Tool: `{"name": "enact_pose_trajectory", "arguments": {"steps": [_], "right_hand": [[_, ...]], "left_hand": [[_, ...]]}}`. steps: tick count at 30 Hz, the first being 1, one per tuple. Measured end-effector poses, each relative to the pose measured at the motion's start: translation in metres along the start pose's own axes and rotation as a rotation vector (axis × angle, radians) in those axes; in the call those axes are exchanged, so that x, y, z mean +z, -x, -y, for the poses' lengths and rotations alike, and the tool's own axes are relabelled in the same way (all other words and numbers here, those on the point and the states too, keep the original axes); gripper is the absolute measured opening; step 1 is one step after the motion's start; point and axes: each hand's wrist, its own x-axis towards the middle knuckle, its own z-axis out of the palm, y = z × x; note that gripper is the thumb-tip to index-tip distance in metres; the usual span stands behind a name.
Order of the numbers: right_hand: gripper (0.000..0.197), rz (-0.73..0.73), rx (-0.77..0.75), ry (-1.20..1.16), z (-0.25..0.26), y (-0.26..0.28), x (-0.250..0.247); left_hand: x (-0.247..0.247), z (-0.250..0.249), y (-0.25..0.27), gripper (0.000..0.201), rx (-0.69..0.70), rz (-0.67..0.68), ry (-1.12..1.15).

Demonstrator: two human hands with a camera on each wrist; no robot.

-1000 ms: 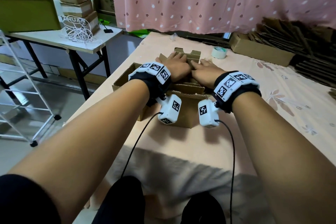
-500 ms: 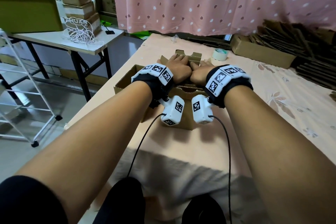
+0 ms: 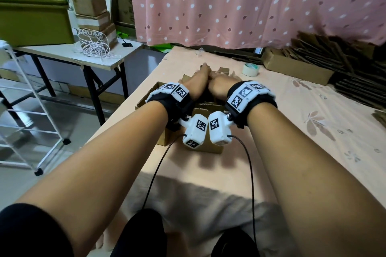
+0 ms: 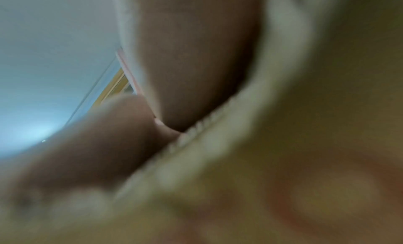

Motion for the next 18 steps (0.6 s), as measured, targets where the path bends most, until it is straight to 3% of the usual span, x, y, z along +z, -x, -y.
{"name": "enact_pose_trajectory", "arguments": {"steps": [1, 6, 12, 16, 18], "right_hand": [[0.062, -0.013, -0.016, 0.033, 0.001, 0.0, 0.006], [0.067, 0.006, -0.054, 0.231, 0.001, 0.006, 0.015], [0.07, 0.028, -0.034, 0.304, 0.001, 0.012, 0.014], [0.066, 0.032, -0.027, 0.3, 0.002, 0.01, 0.016], [0.067, 0.032, -0.013, 0.236, 0.0, 0.009, 0.016]], "left_hand": [[0.001, 0.002, 0.001, 0.073, -0.01, 0.004, 0.011], [-0.001, -0.011, 0.015, 0.046, 0.087, 0.071, -0.226], [-0.005, 0.0, -0.001, 0.078, 0.179, 0.143, -0.379], [-0.013, 0.002, 0.019, 0.063, 0.198, 0.113, -0.404], [-0.018, 0.012, 0.018, 0.064, 0.168, 0.052, -0.395]]}}
